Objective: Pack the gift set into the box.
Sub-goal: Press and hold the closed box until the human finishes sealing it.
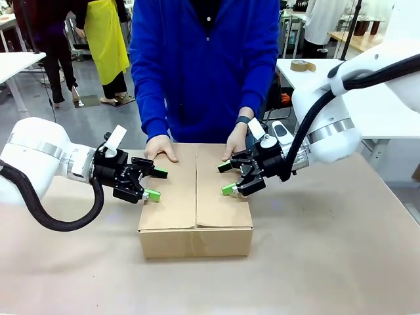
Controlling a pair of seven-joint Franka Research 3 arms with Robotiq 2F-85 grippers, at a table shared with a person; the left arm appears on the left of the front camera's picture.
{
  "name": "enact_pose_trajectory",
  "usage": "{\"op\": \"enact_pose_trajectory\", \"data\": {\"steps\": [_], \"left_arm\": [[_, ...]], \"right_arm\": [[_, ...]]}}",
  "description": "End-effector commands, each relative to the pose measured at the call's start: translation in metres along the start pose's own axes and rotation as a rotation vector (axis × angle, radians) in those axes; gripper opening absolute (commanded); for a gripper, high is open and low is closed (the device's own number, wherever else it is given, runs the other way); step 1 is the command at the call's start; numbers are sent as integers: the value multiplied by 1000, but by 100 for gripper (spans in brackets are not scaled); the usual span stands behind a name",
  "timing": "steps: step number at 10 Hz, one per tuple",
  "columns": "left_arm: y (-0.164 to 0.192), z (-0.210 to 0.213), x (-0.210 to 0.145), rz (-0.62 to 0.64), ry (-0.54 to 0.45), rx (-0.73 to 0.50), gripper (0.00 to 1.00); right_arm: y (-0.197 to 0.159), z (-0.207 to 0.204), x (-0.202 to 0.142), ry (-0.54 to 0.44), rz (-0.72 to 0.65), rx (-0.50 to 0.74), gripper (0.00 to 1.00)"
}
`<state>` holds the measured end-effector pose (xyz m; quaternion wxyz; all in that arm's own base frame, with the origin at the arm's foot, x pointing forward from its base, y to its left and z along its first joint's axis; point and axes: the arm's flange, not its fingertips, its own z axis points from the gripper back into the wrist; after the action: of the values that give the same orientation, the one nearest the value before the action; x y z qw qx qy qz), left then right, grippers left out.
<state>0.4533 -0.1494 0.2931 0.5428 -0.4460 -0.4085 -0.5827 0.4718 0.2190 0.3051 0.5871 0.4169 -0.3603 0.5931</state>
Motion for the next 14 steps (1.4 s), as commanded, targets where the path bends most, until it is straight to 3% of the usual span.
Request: {"op": "enact_pose_trajectory", "data": {"steps": [1,14], "left_arm": [[-2,-1,-4,-14,-2,7,100],[-2,-1,-4,-14,-2,7,100]], "right_arm": [[2,-4,-2,-4,16,-5,100],[2,-4,-2,-4,16,-5,100]]}}
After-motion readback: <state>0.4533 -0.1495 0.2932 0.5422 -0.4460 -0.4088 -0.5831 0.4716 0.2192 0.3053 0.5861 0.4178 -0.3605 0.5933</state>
